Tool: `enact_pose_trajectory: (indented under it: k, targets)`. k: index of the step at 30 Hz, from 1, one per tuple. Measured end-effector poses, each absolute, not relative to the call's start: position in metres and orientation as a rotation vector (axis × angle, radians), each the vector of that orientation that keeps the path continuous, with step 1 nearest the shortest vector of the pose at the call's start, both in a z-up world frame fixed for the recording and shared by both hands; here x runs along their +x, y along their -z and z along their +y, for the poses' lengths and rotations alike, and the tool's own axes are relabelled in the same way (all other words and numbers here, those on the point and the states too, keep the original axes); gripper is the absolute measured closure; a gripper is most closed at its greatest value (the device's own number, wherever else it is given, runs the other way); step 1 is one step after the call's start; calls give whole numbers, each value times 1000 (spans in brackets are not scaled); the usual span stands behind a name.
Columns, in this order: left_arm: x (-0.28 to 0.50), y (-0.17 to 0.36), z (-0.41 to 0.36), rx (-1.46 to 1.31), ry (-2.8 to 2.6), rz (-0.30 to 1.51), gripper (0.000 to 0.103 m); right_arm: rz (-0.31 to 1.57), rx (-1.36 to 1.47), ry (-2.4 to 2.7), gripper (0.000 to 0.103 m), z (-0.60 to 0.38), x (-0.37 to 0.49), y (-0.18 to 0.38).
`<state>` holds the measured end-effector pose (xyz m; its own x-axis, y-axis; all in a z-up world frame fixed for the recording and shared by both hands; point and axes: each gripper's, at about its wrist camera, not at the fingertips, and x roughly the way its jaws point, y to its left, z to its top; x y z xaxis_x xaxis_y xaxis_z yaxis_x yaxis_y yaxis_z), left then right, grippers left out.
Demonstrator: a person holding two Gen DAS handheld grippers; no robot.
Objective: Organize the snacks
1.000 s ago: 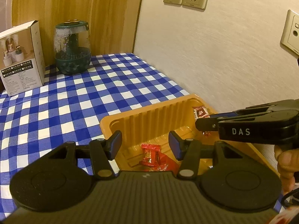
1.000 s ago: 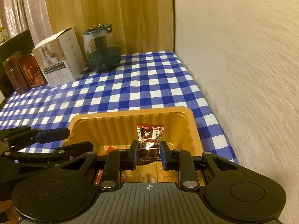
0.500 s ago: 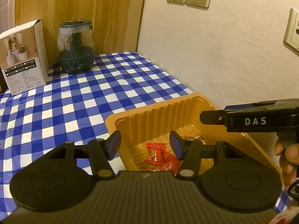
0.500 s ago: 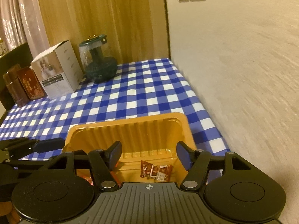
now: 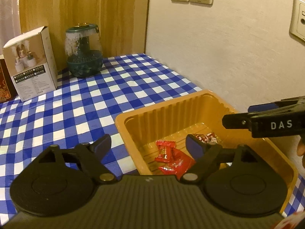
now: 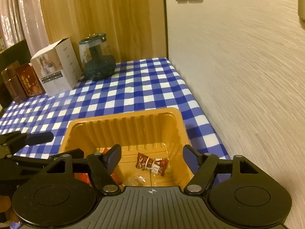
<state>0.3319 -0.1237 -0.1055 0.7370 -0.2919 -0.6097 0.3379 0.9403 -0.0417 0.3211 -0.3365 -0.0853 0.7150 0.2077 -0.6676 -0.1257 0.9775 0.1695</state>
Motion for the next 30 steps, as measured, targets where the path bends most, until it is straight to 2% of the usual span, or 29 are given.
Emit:
enact_pose_trajectory:
  k: [4, 7, 22, 30]
  targets:
    - [320, 98, -124, 81, 338, 626, 5, 743, 109, -178, 24, -339, 309, 79]
    - [309, 92, -123, 77, 327, 616, 0, 738, 104, -174, 20, -340, 300, 75]
    - [241, 68, -115, 8, 316, 665, 0, 760, 144, -166, 18, -347, 243, 48]
    - [197, 35, -108, 15, 294, 677, 0, 752, 176, -169, 18, -348, 197, 22]
